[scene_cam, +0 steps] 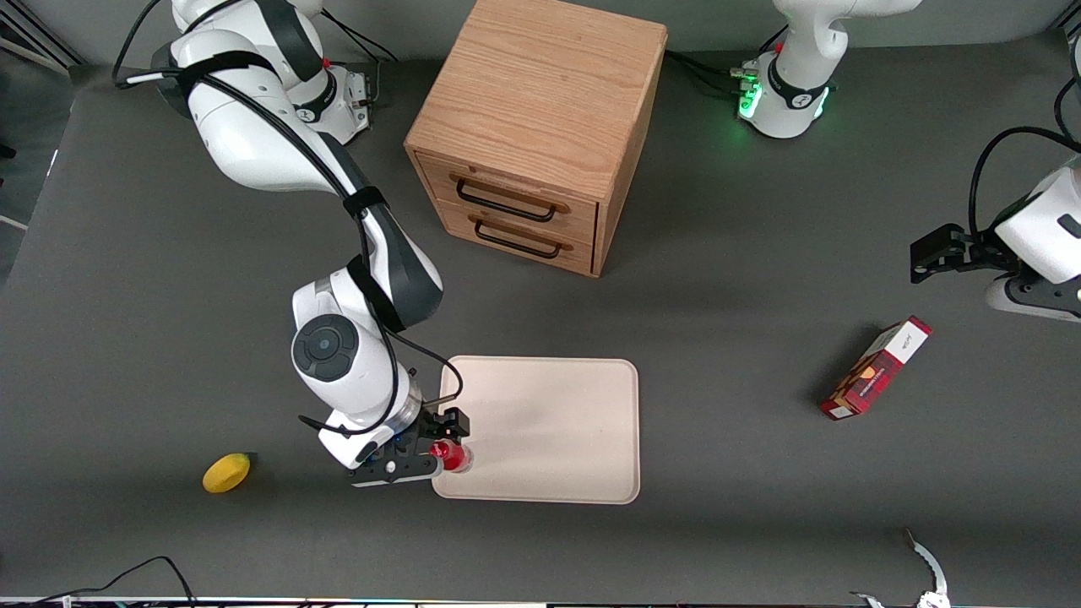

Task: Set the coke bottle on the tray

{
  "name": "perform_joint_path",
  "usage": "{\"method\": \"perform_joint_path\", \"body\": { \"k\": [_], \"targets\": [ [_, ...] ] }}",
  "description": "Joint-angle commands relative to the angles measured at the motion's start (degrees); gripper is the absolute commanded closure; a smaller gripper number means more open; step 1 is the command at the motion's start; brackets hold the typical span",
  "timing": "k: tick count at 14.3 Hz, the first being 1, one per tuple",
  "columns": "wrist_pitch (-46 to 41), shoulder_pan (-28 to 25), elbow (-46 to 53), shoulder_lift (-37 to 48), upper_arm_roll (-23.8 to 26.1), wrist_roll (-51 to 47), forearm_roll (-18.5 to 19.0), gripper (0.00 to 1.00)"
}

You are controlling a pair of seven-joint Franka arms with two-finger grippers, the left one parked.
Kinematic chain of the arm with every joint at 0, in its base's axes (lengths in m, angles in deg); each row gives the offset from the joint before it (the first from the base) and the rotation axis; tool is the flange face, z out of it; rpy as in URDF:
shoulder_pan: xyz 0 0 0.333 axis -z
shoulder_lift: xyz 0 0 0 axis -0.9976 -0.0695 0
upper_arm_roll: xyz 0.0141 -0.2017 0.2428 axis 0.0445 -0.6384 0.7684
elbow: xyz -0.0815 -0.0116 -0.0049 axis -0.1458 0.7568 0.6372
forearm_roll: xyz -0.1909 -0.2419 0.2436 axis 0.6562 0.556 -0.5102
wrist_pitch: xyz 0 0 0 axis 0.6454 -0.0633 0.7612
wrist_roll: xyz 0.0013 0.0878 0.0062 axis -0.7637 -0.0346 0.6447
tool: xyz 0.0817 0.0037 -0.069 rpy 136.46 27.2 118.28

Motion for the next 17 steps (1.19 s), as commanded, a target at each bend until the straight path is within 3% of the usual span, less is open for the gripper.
{"method": "perform_joint_path", "body": {
  "k": [1,5,8,12,17],
  "targets": [
    [-0.61,0.18,-0.11,2.34,0.31,-0.03,0.41,0.00],
    [-12.80,4.39,-0.55,8.31,1.71,0.94,-0.20,0.00],
    [-20.37,10.35,-4.06,15.42,4.17,4.16,-3.71,0.00],
    [-27.31,15.89,-9.34,24.66,4.36,9.73,-3.89,0.00],
    [-34.87,22.84,-9.34,29.94,4.36,14.36,-3.98,0.00]
  ]
}}
